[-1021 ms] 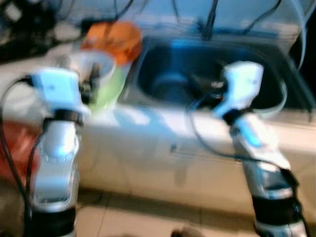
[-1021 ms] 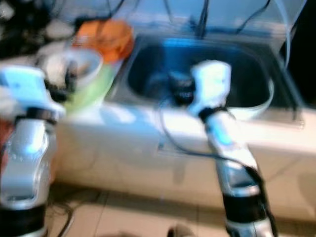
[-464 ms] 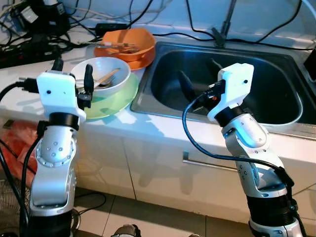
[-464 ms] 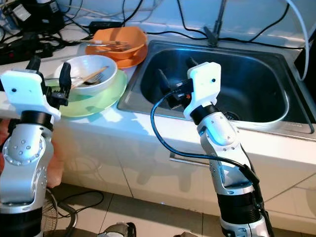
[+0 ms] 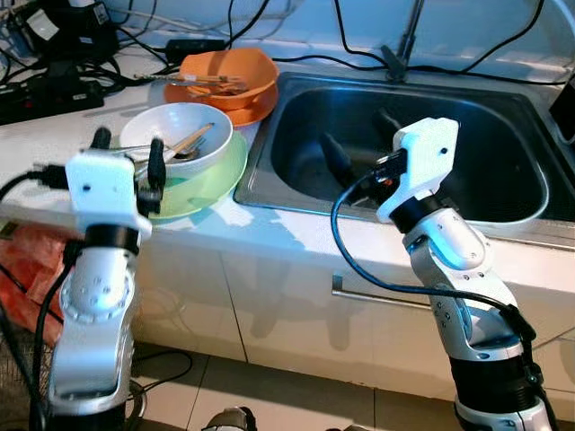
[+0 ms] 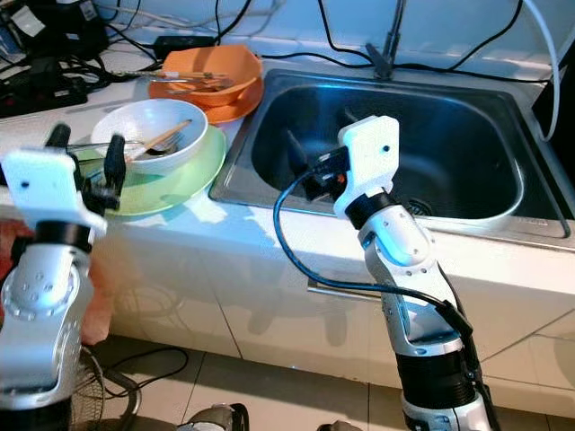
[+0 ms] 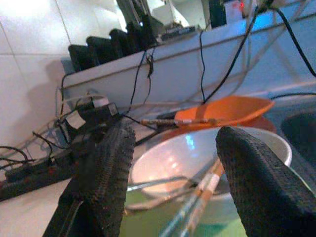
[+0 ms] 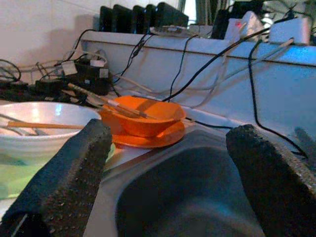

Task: Kitchen organization

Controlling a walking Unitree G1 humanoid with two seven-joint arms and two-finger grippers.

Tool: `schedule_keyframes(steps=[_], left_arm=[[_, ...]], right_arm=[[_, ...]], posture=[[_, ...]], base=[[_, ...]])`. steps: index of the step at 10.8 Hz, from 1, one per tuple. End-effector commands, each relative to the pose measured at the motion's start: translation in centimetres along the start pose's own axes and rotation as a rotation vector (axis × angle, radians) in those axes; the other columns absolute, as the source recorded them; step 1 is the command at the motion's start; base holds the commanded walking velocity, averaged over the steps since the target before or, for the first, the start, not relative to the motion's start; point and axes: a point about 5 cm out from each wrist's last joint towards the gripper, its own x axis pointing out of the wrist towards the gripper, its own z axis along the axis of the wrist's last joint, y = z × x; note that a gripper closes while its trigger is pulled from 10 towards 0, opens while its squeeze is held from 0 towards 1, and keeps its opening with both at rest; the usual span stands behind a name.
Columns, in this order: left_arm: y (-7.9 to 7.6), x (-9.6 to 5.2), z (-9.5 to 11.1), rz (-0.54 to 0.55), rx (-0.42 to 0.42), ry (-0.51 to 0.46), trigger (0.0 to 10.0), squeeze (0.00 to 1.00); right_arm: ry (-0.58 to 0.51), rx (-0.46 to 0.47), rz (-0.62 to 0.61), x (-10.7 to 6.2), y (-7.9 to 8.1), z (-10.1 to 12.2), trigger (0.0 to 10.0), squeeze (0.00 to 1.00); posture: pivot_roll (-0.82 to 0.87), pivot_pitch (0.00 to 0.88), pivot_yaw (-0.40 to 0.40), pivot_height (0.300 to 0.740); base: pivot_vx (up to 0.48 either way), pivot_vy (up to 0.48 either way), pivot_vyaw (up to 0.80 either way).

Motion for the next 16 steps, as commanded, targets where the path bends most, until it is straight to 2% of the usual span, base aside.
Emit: schedule_keyframes(steps=[1,4,6,10,12,14,16], left_arm=[[0.5,-0.3,0.6,0.000,0.007,-0.017,10.0,0.00],[1.0,-1.9,0.1,-0.032,0.037,0.013,10.0,0.00],[1.1,-2.4,0.3,-0.033,0.044,0.020,10.0,0.00],[1.5,-2.6,0.1,-0.007,0.069,0.027,10.0,0.00],[1.5,-2.6,0.1,-0.005,0.070,0.031,10.0,0.00],[1.6,-2.8,-0.2,-0.009,0.070,0.042,10.0,0.00],[1.7,-3.2,-0.4,-0.016,0.075,0.053,10.0,0.00]], right_arm=[[0.006,0.001,0.029,-0.2,0.2,0.1,10.0,0.00],[0.025,0.002,0.055,-0.2,0.6,-0.3,10.0,0.00],[0.028,0.004,0.060,-0.2,0.7,-0.4,10.0,0.00],[0.033,0.010,0.071,-0.2,0.8,-0.4,10.0,0.00],[0.046,0.015,0.117,-0.3,1.2,-0.5,10.0,0.00],[0.086,0.026,0.213,-0.9,2.3,-1.1,10.0,0.00],[0.101,0.030,0.243,-1.1,2.6,-1.4,10.0,0.00]], posture=[[0.03,0.115,0.006,0.740],[0.04,0.126,-0.003,0.740],[0.05,0.130,-0.008,0.740],[0.05,0.129,-0.010,0.740],[0.05,0.128,-0.006,0.740],[0.05,0.124,-0.004,0.740],[0.05,0.121,-0.006,0.740]], base=[[0.000,0.000,0.00],[0.000,0.000,0.00],[0.000,0.000,0.00],[0.000,0.000,0.00],[0.000,0.000,0.00],[0.000,0.000,0.00],[0.000,0.000,0.00]])
